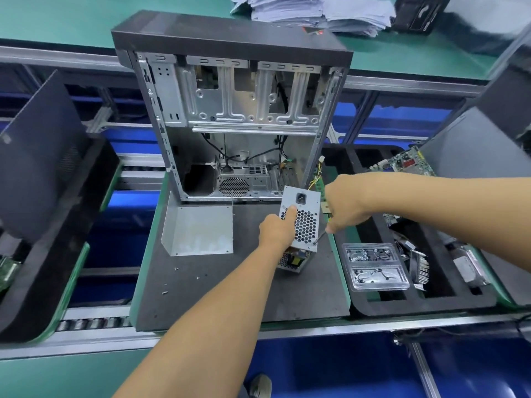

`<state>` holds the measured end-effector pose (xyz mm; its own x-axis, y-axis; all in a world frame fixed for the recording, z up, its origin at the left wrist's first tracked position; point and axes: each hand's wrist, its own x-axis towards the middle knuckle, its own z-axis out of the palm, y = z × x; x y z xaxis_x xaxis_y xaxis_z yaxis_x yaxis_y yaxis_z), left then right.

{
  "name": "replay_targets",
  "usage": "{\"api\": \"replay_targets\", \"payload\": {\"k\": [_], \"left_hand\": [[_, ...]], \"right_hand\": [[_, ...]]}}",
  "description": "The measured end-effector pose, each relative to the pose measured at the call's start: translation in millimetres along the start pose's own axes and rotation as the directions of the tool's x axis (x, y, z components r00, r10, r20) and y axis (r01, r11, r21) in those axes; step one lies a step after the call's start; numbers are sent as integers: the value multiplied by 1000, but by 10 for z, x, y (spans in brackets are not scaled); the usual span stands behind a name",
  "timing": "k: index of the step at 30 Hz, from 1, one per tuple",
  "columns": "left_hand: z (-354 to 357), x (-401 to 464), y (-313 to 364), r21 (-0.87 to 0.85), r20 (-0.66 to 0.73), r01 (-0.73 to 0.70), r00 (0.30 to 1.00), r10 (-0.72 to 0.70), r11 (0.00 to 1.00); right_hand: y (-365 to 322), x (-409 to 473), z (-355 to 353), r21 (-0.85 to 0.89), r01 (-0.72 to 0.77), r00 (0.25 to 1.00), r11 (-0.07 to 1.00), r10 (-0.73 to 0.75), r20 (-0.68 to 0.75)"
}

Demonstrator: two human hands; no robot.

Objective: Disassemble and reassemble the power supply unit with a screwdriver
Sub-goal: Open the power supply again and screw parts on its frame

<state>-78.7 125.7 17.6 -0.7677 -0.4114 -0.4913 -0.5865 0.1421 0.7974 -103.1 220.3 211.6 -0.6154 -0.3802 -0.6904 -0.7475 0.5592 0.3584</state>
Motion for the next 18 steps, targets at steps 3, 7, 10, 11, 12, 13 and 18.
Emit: {"api": "replay_targets", "payload": {"k": [3, 7, 10, 11, 12, 13, 18], "left_hand": [[-67, -61, 7, 34, -21, -57, 998, 58, 998], [-329, -312, -370, 78, -230, -238, 941, 250, 968], [-563, -424, -942, 148, -333, -280, 889, 314, 949], [-654, -434, -1134, 176, -366, -254, 880, 303, 951], [-760, -440, -1320, 184, -409, -218, 870, 276, 958], [-881, -439, -1482, 183, -456, -180, 855, 246, 967], [-1551, -333, -2028, 260, -597, 17, 789, 147, 966]], "right_hand": [[102, -70, 134, -21, 0, 995, 1000, -2, -97], [440, -105, 207, 152, 12, 950, 988, 36, -309], [575, 51, 333, 518, 141, 842, 844, 173, -511], [540, 139, 396, 589, 184, 805, 787, 223, -550], [486, 245, 466, 639, 223, 775, 736, 264, -574], [418, 341, 533, 677, 254, 759, 690, 292, -582], [109, 712, 846, 773, 341, 761, 534, 326, -561]]}}
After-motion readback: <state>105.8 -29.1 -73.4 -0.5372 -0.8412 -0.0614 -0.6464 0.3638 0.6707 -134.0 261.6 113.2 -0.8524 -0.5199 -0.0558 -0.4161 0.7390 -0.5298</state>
